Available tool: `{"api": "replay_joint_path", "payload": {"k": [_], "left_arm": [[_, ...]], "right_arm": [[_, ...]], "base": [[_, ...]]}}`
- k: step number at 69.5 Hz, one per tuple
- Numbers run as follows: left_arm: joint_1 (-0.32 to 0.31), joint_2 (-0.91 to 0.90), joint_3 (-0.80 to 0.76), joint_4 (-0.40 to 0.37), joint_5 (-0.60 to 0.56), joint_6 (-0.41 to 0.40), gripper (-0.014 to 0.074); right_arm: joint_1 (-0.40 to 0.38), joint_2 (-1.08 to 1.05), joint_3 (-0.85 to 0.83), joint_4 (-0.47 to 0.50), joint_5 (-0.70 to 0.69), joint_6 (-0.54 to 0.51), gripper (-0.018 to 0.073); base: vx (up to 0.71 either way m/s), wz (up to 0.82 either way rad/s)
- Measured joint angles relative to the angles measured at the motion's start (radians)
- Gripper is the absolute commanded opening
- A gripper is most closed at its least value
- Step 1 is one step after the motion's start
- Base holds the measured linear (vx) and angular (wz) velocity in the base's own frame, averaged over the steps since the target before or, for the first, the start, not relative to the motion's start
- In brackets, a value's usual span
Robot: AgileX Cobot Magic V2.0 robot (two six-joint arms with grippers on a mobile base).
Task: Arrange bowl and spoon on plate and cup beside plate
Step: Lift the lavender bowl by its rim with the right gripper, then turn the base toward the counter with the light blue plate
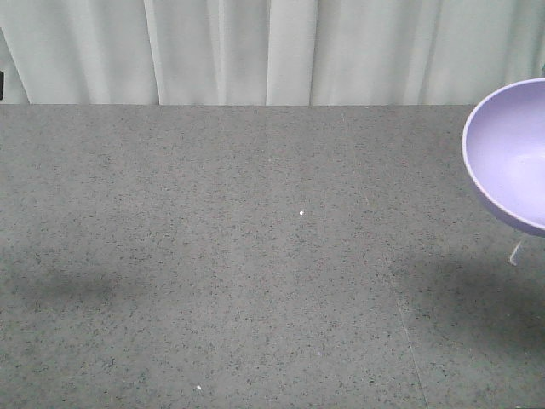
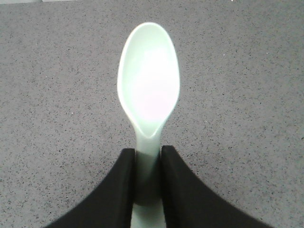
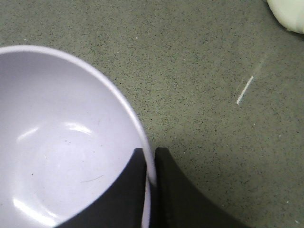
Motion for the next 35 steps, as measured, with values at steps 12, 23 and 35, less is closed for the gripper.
{"api": "replay_joint_path", "payload": {"k": [12,23,35], "left_arm": [[0.000,0.000,0.000,0.000,0.000,0.000,-0.0006],[0.000,0.000,0.000,0.000,0.000,0.000,-0.0006],[0.000,0.000,0.000,0.000,0.000,0.000,-0.0006]], "right_arm": [[0.000,0.000,0.000,0.000,0.000,0.000,-0.0006],[0.000,0.000,0.000,0.000,0.000,0.000,-0.0006],[0.000,0.000,0.000,0.000,0.000,0.000,-0.0006]], "base": [[0.00,0.00],[0.00,0.00],[-0.01,-0.02]]}}
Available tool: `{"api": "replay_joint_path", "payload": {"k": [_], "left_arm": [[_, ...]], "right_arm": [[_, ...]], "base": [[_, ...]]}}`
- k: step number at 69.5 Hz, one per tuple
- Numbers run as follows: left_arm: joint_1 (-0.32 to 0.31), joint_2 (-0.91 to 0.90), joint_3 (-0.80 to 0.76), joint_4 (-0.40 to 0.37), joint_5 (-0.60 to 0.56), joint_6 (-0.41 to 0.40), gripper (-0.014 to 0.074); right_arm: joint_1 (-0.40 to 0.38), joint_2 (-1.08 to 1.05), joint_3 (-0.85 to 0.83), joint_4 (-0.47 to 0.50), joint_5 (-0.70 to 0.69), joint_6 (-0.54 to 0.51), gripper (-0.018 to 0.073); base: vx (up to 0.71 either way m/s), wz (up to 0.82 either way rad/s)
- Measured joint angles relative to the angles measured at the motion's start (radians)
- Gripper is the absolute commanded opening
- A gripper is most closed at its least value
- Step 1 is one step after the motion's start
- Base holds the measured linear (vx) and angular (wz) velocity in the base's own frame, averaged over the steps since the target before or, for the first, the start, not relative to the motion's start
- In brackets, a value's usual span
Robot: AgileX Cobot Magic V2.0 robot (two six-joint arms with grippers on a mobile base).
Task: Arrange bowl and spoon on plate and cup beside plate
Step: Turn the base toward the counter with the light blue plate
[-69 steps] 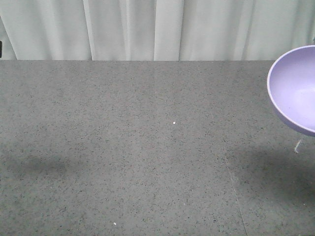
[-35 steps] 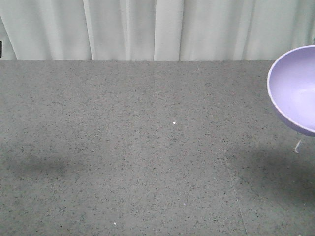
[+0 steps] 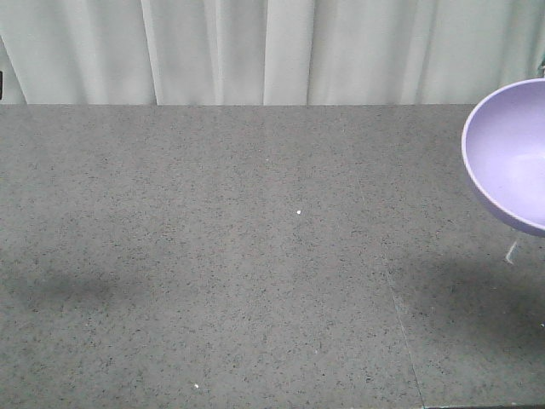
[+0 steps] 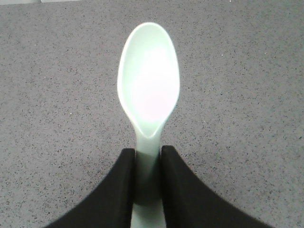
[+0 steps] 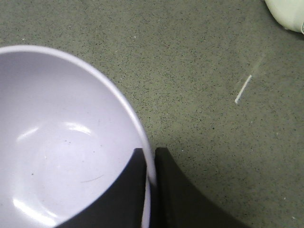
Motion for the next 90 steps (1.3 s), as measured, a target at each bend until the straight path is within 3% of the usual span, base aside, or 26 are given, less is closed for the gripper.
{"api": "replay_joint_path", "payload": {"k": [48,90], "left_arm": [[0.000,0.000,0.000,0.000,0.000,0.000,-0.0006],[0.000,0.000,0.000,0.000,0.003,0.000,-0.0006]], "right_arm": [[0.000,0.000,0.000,0.000,0.001,0.000,-0.0006],[0.000,0.000,0.000,0.000,0.001,0.000,-0.0006]], "base": [[-0.03,-0.13],[-0.06,-0.34]]}}
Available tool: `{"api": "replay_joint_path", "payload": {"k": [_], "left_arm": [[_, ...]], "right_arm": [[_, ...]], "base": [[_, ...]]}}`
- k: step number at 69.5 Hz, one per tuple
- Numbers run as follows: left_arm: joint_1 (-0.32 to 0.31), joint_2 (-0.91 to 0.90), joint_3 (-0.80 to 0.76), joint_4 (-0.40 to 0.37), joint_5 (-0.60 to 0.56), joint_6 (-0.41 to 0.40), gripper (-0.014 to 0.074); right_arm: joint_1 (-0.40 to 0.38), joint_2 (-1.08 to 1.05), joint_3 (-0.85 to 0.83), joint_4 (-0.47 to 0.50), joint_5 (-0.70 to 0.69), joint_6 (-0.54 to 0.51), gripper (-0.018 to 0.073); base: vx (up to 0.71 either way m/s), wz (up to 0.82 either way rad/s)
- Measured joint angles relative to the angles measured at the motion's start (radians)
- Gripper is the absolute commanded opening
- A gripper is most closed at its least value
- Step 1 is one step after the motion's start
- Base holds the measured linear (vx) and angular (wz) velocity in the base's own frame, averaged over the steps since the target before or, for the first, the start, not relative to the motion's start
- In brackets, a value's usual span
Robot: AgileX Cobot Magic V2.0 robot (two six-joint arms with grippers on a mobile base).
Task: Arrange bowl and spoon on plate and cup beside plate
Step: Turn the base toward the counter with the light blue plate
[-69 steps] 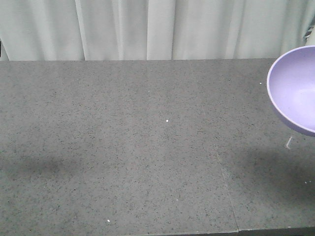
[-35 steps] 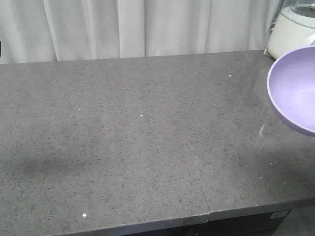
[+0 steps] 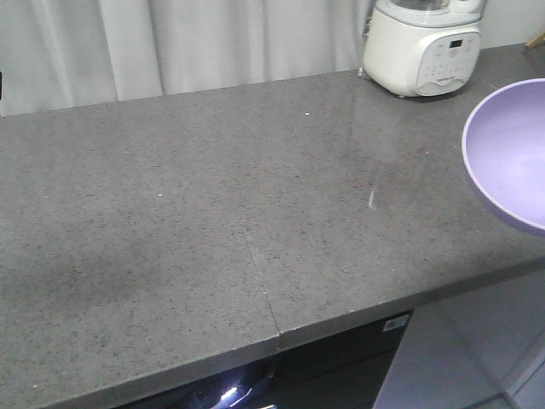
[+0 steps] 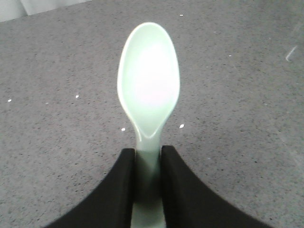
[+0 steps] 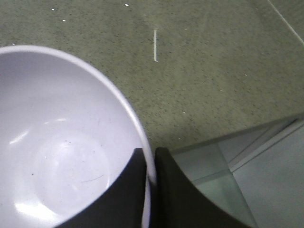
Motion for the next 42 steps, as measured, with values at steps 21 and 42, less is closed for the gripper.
{"api": "replay_joint_path", "payload": {"k": [21,42], "left_arm": [[0.000,0.000,0.000,0.000,0.000,0.000,-0.0006],[0.000,0.000,0.000,0.000,0.000,0.000,-0.0006]], "right_arm": [[0.000,0.000,0.000,0.000,0.000,0.000,-0.0006],[0.000,0.000,0.000,0.000,0.000,0.000,-0.0006]], "base": [[-0.08,-0.44],[-0.08,-0.45]]}}
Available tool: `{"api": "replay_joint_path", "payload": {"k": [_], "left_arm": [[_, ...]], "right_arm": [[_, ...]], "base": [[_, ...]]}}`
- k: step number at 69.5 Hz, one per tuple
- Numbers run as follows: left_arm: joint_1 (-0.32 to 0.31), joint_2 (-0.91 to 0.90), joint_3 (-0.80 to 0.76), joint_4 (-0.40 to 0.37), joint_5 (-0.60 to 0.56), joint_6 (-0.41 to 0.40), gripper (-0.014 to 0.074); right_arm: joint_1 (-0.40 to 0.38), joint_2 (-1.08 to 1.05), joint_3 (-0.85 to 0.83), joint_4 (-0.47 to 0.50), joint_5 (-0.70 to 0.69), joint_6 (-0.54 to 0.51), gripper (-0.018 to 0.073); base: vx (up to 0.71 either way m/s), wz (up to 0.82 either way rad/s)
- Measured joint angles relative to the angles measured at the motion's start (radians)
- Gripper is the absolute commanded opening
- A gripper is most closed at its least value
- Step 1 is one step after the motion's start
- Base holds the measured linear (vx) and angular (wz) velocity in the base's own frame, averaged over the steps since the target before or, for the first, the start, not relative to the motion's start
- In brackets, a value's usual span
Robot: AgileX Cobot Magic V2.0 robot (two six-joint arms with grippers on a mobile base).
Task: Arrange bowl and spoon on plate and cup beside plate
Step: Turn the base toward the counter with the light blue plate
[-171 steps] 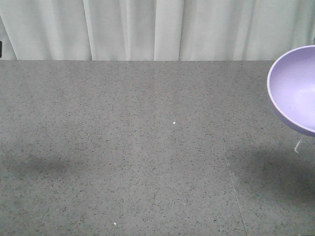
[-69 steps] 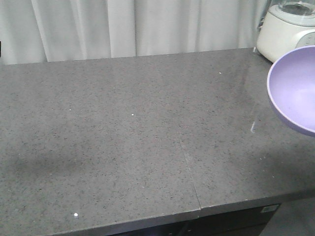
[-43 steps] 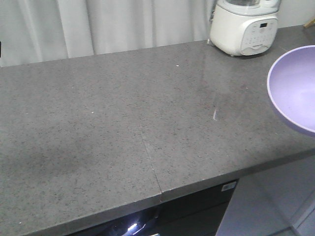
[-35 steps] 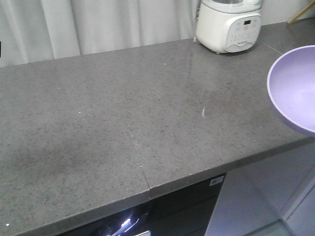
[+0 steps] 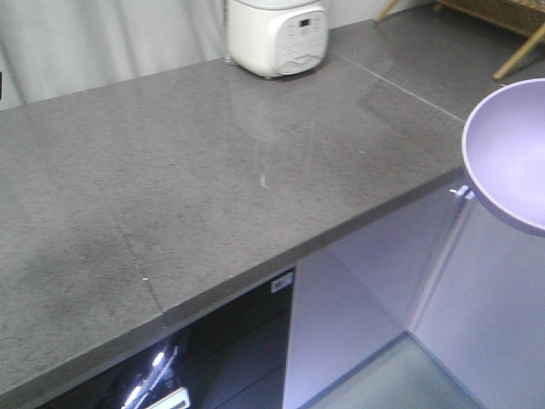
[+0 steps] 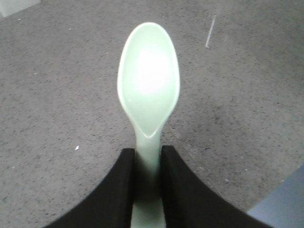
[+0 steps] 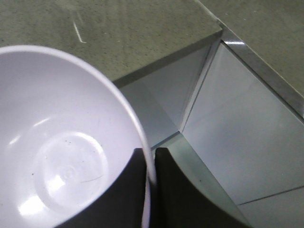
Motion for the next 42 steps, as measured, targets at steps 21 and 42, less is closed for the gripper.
{"api": "replay_joint_path", "payload": {"k": [21,42], "left_arm": [[0.000,0.000,0.000,0.001,0.000,0.000,-0.0006],[0.000,0.000,0.000,0.001,0.000,0.000,-0.0006]], "right_arm": [[0.000,0.000,0.000,0.000,0.000,0.000,-0.0006],[0.000,0.000,0.000,0.000,0.004,0.000,-0.0006]], "base": [[-0.06,-0.50],[-0.04,-0.58]]}}
